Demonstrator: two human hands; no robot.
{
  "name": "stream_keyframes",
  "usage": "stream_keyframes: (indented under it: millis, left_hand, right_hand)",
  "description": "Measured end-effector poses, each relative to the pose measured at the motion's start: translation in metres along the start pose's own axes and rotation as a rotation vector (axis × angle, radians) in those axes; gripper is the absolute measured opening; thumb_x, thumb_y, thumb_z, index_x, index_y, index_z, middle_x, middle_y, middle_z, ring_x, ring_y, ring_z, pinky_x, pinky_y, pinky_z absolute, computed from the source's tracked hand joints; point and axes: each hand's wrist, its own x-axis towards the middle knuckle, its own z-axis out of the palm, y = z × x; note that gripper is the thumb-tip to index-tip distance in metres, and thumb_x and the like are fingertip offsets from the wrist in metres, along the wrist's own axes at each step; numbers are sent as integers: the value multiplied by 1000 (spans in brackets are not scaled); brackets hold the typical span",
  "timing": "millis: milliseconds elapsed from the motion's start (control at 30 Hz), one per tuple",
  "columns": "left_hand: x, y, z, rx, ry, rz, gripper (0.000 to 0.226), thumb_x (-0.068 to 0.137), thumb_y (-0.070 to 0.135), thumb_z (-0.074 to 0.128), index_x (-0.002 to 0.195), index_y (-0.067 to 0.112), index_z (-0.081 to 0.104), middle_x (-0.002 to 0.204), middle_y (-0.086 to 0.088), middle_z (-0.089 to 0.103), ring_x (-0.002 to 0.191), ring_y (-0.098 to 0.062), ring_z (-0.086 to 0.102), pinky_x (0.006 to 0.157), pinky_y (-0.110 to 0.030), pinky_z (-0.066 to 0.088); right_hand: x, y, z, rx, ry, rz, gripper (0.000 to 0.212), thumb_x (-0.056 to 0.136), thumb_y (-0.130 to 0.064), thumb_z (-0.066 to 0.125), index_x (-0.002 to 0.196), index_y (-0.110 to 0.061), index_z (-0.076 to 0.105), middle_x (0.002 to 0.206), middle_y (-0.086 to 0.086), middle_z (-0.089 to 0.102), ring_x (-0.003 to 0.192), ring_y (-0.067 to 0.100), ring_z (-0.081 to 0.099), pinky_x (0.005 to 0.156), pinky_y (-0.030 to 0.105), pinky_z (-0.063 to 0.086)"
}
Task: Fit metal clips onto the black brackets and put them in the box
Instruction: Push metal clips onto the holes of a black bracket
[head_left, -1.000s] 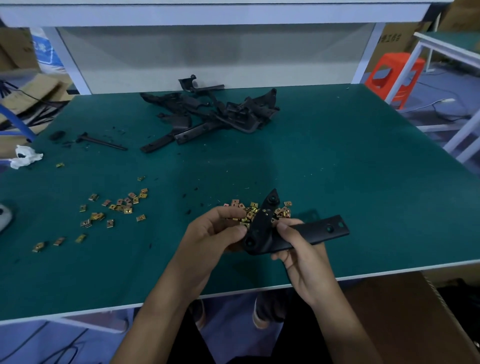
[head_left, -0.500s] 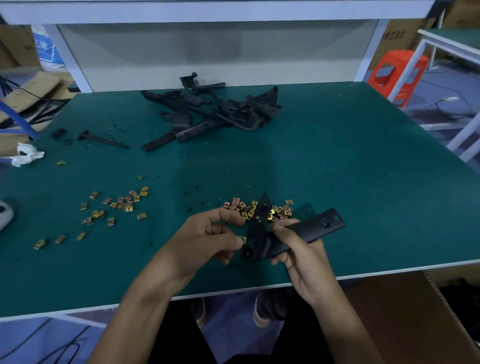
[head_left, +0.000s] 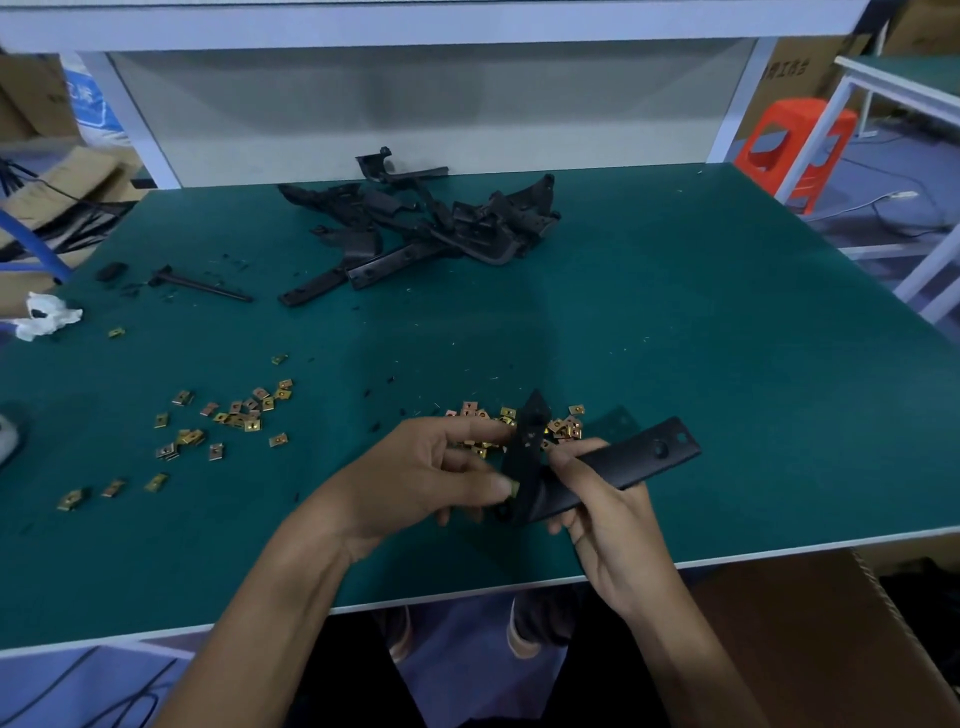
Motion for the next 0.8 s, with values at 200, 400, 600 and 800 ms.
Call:
stream_keyframes:
  millis: [200, 400, 600, 800]
  left_hand:
    - [83, 1, 27, 491, 321, 167, 15, 98, 22, 61, 90, 25, 73, 81, 13, 72, 79, -6, 65, 71, -22, 51]
    - [147, -4, 51, 1183, 221, 211, 26, 100, 25, 53, 84, 6, 60, 78, -4, 53, 82, -24, 47, 79, -38, 46]
    - [138, -5, 45, 858, 257, 142, 4, 97, 23, 56, 98, 20, 56, 88, 1, 60, 82, -21, 54, 70, -31, 41]
    - [66, -11, 22, 328, 480, 131, 7, 93, 23, 69, 94, 29, 67, 87, 9, 75, 83, -7, 69, 74, -21, 52]
  right_hand:
    - [-1, -2, -6, 167, -38, 106, 16, 83, -16, 68, 69, -24, 70, 71, 3, 66, 55, 11, 60, 40, 22, 42]
    - [2, -2, -8, 244, -5, 104, 13, 79, -18, 75, 69, -26, 71, 78, 2, 69, 62, 12, 64, 47, 23, 44]
    - [3, -4, -6, 218, -20, 110, 10, 75, -20, 77, 69, -27, 71, 75, 3, 68, 58, 12, 64, 40, 22, 44]
    - [4, -3, -6, 191, 4, 95, 15, 81, -15, 69, 70, -25, 71, 74, 5, 66, 57, 13, 62, 39, 22, 44]
